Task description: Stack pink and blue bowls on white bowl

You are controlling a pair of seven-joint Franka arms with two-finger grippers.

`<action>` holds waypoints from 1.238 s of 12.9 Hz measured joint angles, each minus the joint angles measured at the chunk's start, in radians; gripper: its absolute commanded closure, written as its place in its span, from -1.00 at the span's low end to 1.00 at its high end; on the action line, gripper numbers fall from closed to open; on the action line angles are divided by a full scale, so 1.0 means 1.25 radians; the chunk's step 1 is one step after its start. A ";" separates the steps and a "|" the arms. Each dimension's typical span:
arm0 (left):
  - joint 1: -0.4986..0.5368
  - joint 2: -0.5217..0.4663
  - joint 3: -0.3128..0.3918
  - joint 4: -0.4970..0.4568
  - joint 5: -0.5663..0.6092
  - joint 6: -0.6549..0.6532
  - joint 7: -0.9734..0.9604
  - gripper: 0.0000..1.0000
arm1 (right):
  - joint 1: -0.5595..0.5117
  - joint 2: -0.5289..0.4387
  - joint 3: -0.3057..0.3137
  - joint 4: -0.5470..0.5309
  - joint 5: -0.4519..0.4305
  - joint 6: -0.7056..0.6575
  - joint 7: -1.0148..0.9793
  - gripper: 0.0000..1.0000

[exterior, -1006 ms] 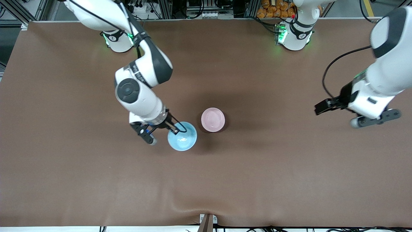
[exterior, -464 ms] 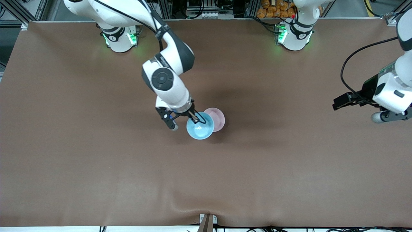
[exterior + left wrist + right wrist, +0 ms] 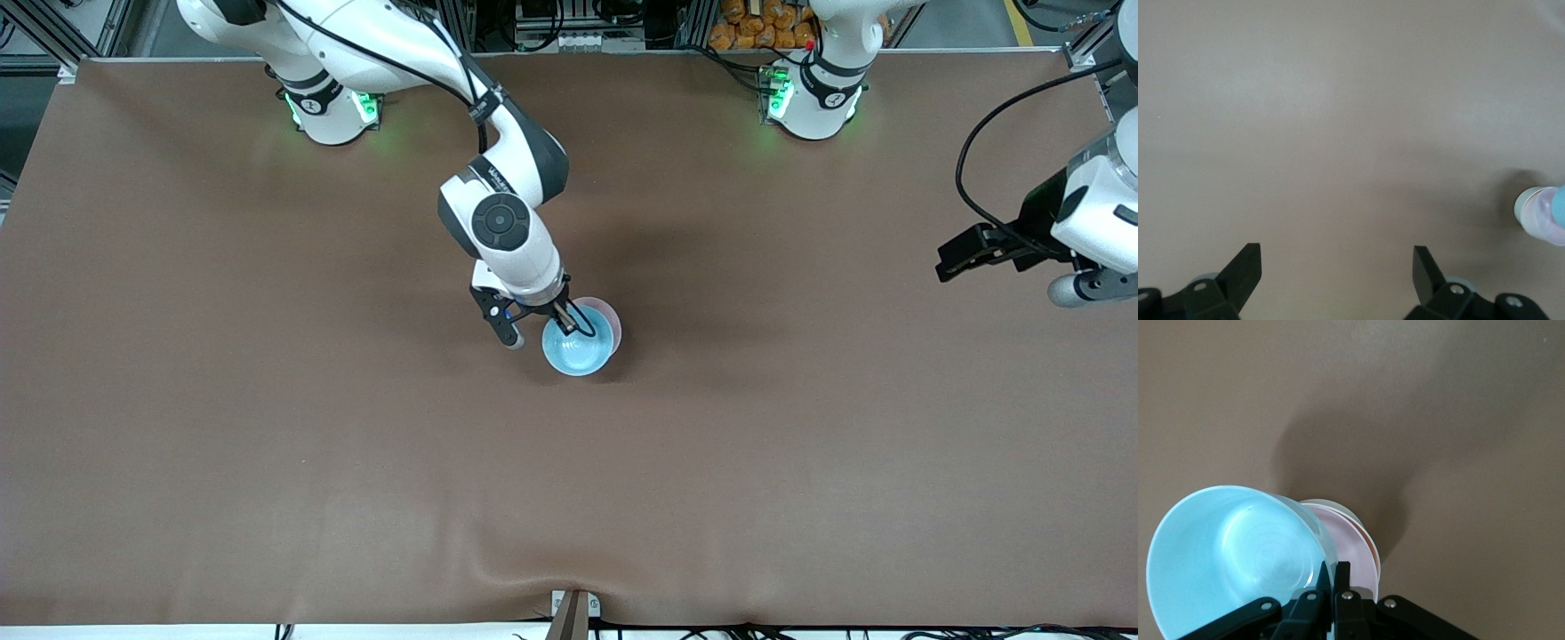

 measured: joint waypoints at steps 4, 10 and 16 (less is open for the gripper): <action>-0.088 -0.033 0.123 -0.024 0.000 -0.021 0.030 -1.00 | 0.015 0.001 0.000 -0.008 0.000 0.000 0.019 0.79; -0.096 -0.128 0.193 -0.097 -0.009 -0.027 0.093 -1.00 | 0.016 -0.001 -0.010 -0.001 -0.011 0.001 0.029 -1.00; -0.102 -0.116 0.193 -0.103 -0.009 -0.025 0.093 -1.00 | -0.125 -0.083 -0.035 0.023 -0.064 -0.087 -0.261 -1.00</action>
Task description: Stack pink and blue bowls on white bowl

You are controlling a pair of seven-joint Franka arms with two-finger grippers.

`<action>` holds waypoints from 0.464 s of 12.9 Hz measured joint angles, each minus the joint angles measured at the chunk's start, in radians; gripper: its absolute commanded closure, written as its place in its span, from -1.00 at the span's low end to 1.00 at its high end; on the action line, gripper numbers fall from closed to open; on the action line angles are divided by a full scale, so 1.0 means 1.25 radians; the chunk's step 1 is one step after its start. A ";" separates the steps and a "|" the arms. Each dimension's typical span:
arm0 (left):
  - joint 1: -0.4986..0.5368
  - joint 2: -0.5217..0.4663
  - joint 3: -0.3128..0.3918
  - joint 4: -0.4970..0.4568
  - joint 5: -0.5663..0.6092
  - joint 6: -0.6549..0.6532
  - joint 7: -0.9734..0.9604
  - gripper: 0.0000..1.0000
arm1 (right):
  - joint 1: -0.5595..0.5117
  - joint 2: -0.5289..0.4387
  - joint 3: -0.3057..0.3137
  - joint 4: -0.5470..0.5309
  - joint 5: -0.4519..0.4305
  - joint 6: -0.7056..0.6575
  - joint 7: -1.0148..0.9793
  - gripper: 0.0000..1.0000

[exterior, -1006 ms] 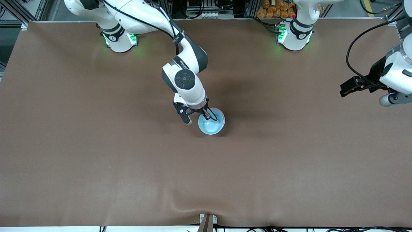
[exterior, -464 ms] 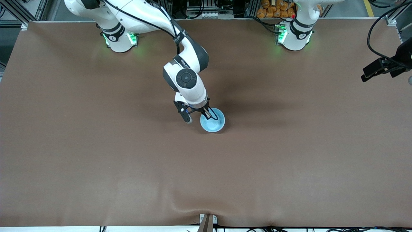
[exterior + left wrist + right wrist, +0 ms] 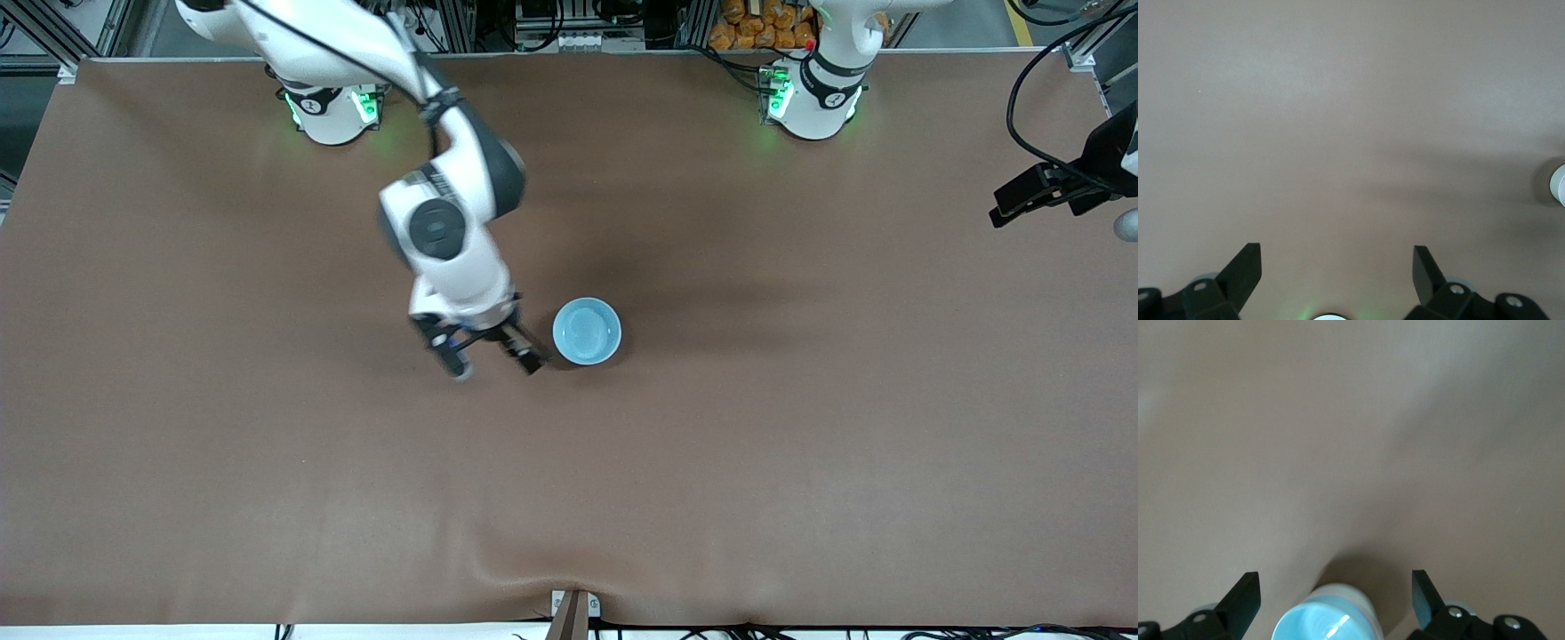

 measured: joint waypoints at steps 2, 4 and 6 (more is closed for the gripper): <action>-0.002 0.003 0.000 0.001 0.000 0.000 0.000 -1.00 | -0.065 -0.021 -0.001 0.000 0.000 -0.054 -0.140 -1.00; -0.002 0.003 0.000 0.003 0.000 0.000 0.000 -1.00 | -0.120 -0.038 -0.001 -0.001 0.000 -0.107 -0.262 -1.00; -0.002 0.003 -0.001 0.006 0.000 0.000 0.000 -1.00 | -0.173 -0.056 -0.002 -0.001 0.000 -0.160 -0.377 -1.00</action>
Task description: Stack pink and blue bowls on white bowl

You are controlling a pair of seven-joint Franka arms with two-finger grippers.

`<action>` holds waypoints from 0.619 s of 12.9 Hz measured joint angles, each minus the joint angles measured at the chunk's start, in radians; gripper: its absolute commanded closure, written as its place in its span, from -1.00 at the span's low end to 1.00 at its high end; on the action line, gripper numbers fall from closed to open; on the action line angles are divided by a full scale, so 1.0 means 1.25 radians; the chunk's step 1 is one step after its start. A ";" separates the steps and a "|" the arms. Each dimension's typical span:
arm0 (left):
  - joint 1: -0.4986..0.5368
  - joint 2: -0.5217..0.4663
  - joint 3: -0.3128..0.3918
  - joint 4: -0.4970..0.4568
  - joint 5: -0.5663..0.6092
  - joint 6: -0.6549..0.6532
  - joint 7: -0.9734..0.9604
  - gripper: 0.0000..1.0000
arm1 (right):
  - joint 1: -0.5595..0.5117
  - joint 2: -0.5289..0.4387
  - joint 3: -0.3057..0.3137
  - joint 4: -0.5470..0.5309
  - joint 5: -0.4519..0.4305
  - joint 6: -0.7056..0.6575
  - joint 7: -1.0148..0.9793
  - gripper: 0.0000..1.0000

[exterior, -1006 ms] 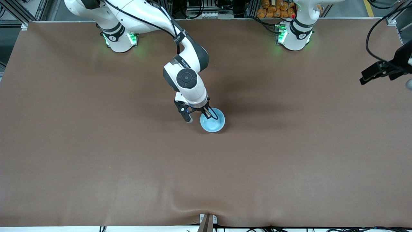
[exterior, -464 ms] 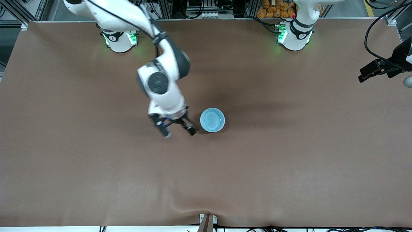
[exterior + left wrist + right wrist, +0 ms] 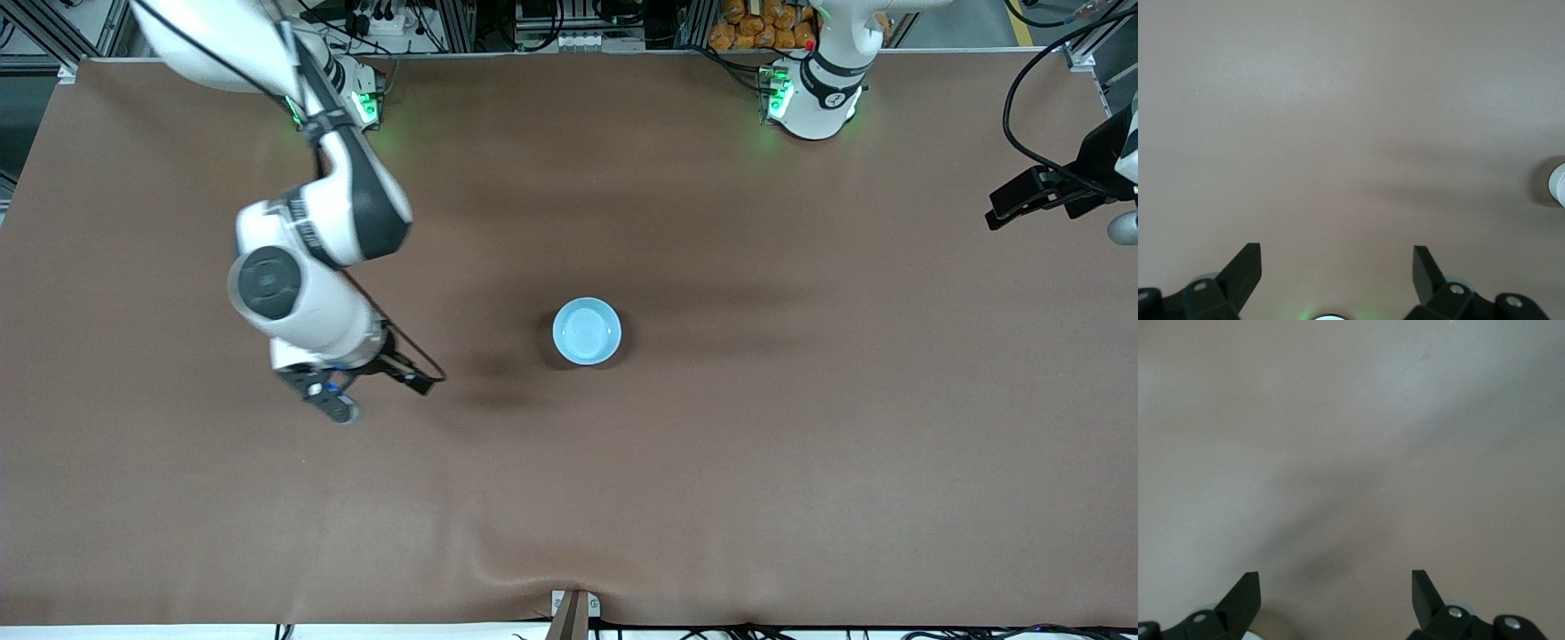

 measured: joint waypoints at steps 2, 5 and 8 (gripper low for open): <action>0.000 0.000 0.000 0.002 0.000 0.000 0.000 -1.00 | -0.068 -0.025 0.001 0.000 0.000 -0.054 -0.123 -1.00; 0.000 0.000 -0.001 0.004 0.000 0.000 0.000 -1.00 | -0.170 -0.078 0.005 -0.003 0.001 -0.133 -0.317 -1.00; -0.001 0.000 -0.002 0.003 0.000 0.000 0.000 -1.00 | -0.241 -0.146 0.007 -0.021 0.001 -0.181 -0.468 -1.00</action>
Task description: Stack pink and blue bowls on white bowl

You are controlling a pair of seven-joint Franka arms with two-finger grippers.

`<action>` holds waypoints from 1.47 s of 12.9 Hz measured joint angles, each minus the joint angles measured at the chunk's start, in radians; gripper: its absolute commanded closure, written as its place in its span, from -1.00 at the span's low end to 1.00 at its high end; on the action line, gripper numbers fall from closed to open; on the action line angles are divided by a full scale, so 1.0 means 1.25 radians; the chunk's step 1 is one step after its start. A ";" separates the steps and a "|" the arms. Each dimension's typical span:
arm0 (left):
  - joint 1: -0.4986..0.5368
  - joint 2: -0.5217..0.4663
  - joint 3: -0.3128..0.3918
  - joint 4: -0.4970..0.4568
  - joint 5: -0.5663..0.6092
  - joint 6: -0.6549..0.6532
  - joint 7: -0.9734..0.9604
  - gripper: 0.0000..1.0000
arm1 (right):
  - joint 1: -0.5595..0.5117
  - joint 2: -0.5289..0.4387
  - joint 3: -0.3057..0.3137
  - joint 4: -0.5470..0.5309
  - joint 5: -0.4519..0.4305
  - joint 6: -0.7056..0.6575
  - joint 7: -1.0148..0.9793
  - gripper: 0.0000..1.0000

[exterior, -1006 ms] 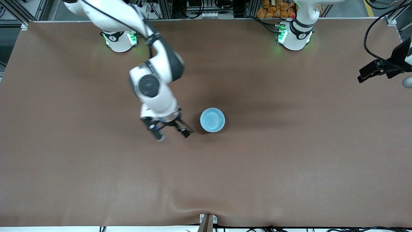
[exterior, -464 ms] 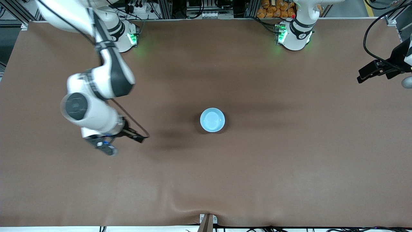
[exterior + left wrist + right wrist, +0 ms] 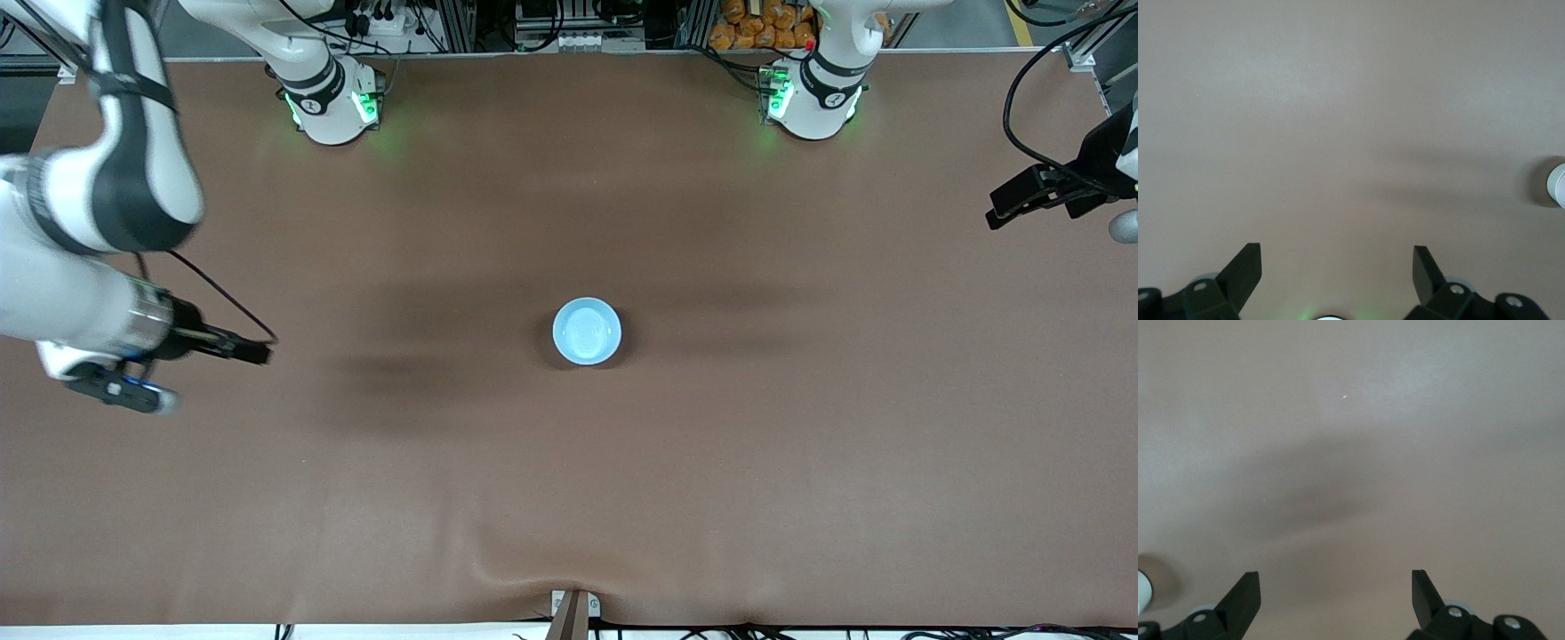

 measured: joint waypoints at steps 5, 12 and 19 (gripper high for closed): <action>-0.010 0.000 -0.015 -0.001 0.000 -0.026 0.000 -1.00 | -0.078 -0.118 0.001 -0.032 -0.002 -0.037 -0.186 -1.00; -0.012 -0.007 -0.015 0.000 0.000 -0.044 0.000 -1.00 | -0.111 -0.189 0.001 0.022 -0.050 -0.219 -0.313 -1.00; -0.012 -0.022 -0.015 0.006 0.000 -0.053 0.000 -1.00 | -0.110 -0.189 0.011 0.034 -0.050 -0.235 -0.256 -1.00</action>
